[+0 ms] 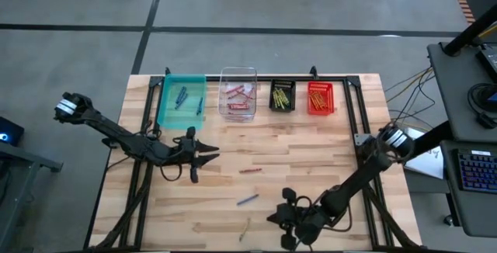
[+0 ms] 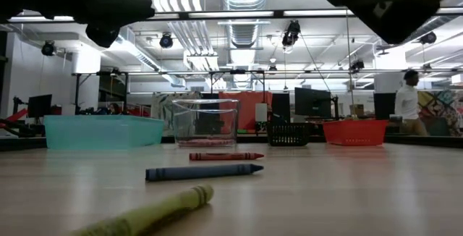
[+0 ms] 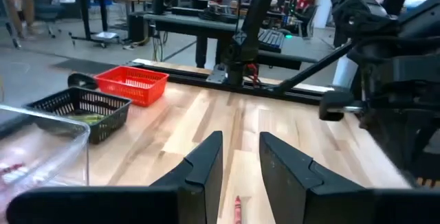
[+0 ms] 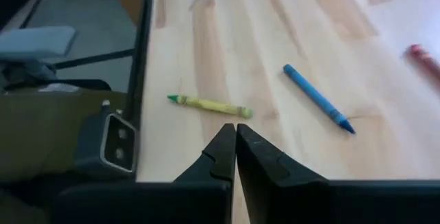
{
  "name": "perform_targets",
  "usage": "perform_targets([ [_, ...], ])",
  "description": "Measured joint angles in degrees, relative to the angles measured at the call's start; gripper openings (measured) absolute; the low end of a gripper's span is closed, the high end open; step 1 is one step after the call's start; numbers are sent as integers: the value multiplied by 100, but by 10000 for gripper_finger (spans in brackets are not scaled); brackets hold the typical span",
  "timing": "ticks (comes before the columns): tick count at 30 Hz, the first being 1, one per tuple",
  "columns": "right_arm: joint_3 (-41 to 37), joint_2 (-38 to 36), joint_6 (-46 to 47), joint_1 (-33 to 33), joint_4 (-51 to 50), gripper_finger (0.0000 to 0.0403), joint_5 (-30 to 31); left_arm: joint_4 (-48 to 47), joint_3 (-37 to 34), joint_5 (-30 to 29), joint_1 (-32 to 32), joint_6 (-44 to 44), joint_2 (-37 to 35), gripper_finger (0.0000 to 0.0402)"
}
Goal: Sort crayons
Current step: Put the blue crayon into the green transparent bin
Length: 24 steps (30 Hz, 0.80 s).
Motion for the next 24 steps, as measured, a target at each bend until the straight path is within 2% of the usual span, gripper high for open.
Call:
perform_targets([
  [3, 0, -195, 7, -67, -158, 9, -5, -20, 0, 66, -9, -521, 82, 79],
  [8, 0, -363, -64, -144, -371, 9, 1, -547, 0, 821, -151, -2329, 484, 78],
  [12, 0, -365, -275, -182, -395, 9, -3, -757, 0, 805, -423, -3180, 1034, 77],
  [16, 0, -365, -329, -230, -510, 9, -3, -720, 136, 750, -450, -3127, 1720, 77],
  [24, 0, -365, -353, -274, -524, 9, -1, -1012, 991, 715, -452, -1313, 3099, 90],
])
